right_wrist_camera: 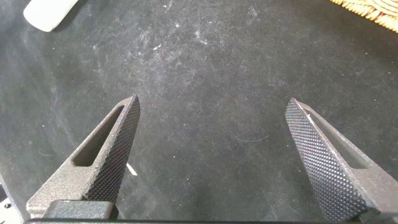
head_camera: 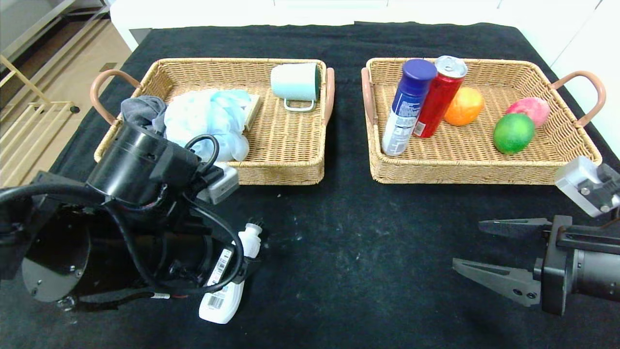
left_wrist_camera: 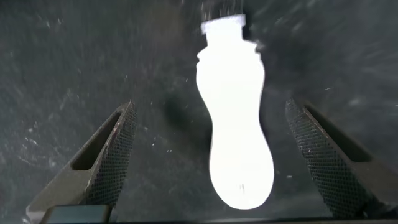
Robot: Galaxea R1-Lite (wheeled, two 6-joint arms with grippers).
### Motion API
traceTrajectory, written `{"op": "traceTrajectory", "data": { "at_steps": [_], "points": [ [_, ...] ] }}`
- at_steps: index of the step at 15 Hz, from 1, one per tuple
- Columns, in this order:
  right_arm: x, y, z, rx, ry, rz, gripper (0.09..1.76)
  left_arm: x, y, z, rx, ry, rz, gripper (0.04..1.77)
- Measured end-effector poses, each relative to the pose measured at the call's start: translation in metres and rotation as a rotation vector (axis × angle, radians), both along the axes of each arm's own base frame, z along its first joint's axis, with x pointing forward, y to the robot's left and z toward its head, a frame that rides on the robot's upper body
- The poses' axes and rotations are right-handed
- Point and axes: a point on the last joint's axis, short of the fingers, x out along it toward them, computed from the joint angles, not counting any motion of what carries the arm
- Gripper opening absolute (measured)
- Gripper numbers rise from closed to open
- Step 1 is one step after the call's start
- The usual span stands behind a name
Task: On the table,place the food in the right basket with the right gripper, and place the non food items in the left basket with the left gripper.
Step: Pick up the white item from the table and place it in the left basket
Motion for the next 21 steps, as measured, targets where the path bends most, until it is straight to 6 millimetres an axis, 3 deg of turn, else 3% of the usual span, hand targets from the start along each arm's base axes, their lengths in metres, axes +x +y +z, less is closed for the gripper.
{"op": "traceTrajectory", "data": {
  "at_steps": [17,18,21],
  "points": [
    [0.0,0.0,0.0,0.001,0.0,0.002,1.71,0.015,-0.01,-0.02,0.048,0.056,0.003,1.72],
    [0.0,0.0,0.0,0.001,0.001,0.003,1.71,0.015,-0.011,-0.02,0.05,0.06,0.002,1.64],
    [0.0,0.001,0.0,0.001,0.0,0.003,1.71,0.016,-0.011,-0.021,0.051,0.061,0.001,1.15]
  ]
}}
